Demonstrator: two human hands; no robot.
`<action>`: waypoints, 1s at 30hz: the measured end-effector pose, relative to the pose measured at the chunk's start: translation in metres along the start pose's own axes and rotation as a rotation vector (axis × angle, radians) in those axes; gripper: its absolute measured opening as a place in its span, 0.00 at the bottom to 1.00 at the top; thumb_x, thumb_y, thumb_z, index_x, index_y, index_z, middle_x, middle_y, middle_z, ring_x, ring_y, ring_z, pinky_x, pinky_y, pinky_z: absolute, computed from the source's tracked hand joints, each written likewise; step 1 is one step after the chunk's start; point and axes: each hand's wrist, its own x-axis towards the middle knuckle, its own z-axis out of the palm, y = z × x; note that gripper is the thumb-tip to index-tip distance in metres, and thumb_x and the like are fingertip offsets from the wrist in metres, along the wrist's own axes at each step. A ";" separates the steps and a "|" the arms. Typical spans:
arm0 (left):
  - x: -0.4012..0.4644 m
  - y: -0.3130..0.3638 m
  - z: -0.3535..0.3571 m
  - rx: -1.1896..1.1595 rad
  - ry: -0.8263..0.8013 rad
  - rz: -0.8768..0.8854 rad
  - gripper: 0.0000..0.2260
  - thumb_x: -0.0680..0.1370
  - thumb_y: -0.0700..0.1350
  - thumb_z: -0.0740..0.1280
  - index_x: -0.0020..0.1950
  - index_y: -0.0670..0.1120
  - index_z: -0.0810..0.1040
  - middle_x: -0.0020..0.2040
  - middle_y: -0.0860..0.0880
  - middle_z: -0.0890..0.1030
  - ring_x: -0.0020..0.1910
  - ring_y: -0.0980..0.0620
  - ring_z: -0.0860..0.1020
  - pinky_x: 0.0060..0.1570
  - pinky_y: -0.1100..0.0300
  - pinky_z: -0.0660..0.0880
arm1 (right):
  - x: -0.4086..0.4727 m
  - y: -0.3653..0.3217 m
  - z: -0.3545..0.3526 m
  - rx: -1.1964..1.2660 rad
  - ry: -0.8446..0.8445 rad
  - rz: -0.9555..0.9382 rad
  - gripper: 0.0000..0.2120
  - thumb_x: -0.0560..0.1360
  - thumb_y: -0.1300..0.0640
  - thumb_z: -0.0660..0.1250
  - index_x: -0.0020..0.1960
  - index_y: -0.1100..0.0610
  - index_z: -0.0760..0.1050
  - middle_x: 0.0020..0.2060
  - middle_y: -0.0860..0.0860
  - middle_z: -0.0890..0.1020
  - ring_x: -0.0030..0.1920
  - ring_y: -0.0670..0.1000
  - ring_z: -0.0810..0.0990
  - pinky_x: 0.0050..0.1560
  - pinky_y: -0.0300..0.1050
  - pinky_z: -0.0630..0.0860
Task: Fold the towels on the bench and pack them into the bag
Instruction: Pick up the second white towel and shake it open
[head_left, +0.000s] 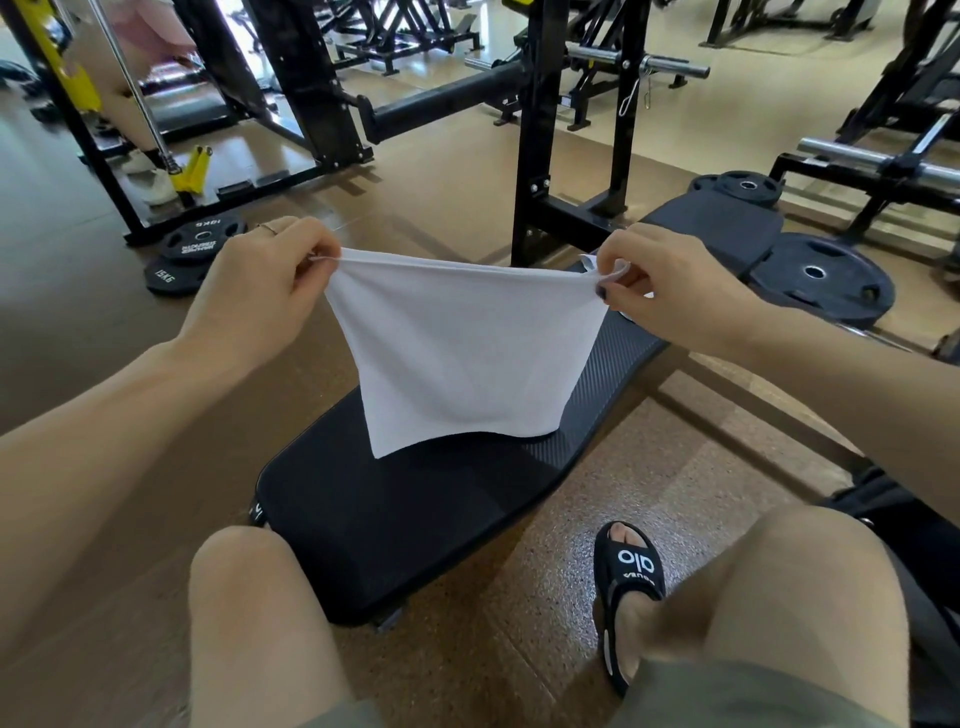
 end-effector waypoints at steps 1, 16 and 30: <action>0.001 0.000 -0.001 -0.013 0.010 -0.010 0.04 0.82 0.38 0.66 0.55 0.42 0.79 0.49 0.45 0.81 0.47 0.43 0.80 0.49 0.46 0.77 | 0.000 0.000 0.000 0.000 -0.004 -0.002 0.05 0.79 0.59 0.68 0.52 0.52 0.73 0.48 0.51 0.77 0.44 0.55 0.79 0.46 0.59 0.81; 0.004 0.014 -0.003 -0.172 0.002 -0.223 0.03 0.81 0.41 0.68 0.54 0.46 0.80 0.51 0.48 0.82 0.50 0.48 0.83 0.49 0.65 0.73 | 0.014 -0.008 -0.018 0.297 0.136 0.502 0.09 0.78 0.56 0.72 0.44 0.61 0.78 0.30 0.56 0.83 0.23 0.47 0.78 0.27 0.42 0.77; 0.029 0.103 -0.006 -0.611 -0.054 -0.108 0.09 0.79 0.39 0.72 0.54 0.43 0.72 0.45 0.50 0.82 0.44 0.57 0.83 0.48 0.65 0.79 | 0.037 -0.096 -0.016 0.892 -0.225 0.276 0.20 0.78 0.71 0.66 0.68 0.59 0.72 0.59 0.56 0.80 0.43 0.58 0.87 0.43 0.46 0.84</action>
